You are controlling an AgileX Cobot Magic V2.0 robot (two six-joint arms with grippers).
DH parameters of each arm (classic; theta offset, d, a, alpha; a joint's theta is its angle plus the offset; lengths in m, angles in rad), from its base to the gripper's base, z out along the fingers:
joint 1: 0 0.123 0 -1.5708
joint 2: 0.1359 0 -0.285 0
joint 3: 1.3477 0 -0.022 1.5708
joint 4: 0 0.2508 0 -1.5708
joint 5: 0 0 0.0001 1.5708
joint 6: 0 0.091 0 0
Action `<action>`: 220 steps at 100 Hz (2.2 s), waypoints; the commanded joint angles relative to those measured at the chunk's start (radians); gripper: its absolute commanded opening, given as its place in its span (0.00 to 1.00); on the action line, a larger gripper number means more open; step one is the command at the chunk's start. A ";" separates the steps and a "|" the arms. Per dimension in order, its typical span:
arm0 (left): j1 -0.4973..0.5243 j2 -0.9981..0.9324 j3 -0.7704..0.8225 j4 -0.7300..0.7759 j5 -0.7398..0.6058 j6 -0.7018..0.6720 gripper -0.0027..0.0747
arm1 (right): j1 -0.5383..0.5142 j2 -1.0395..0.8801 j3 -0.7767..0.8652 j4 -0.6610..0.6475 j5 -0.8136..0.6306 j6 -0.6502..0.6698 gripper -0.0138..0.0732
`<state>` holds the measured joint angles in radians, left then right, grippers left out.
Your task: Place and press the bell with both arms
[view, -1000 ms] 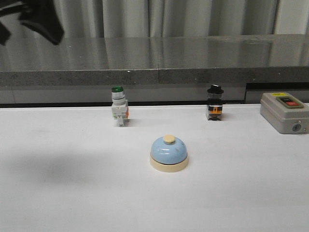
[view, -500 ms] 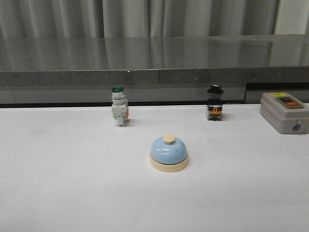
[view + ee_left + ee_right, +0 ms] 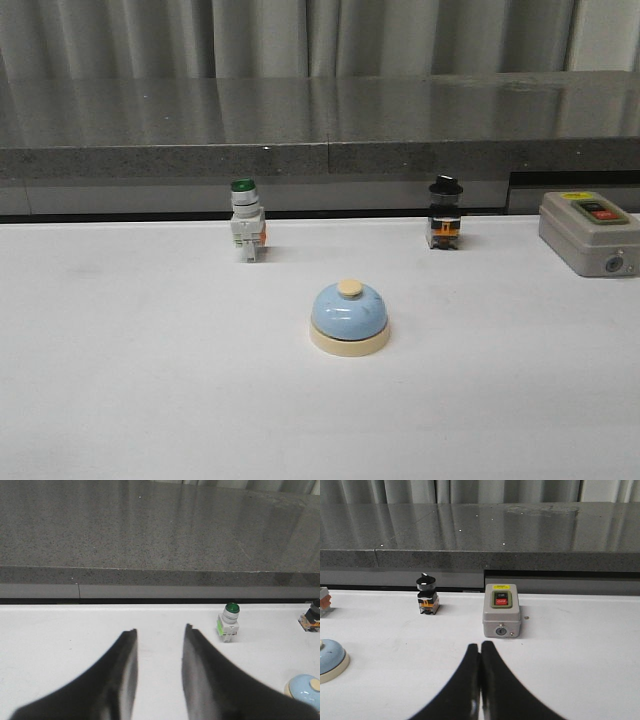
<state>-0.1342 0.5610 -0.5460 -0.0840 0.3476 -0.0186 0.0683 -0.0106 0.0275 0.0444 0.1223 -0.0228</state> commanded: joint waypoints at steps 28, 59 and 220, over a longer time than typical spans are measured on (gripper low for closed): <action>0.002 0.000 -0.028 -0.005 -0.077 -0.006 0.01 | -0.009 -0.018 -0.015 -0.009 -0.082 -0.005 0.09; 0.002 0.000 -0.028 -0.005 -0.077 -0.006 0.01 | -0.009 -0.018 -0.015 -0.009 -0.082 -0.005 0.09; -0.012 -0.595 0.588 0.095 -0.376 -0.006 0.01 | -0.009 -0.018 -0.015 -0.009 -0.082 -0.005 0.09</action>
<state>-0.1379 -0.0040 -0.0003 0.0110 0.0597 -0.0186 0.0683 -0.0106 0.0275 0.0444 0.1223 -0.0228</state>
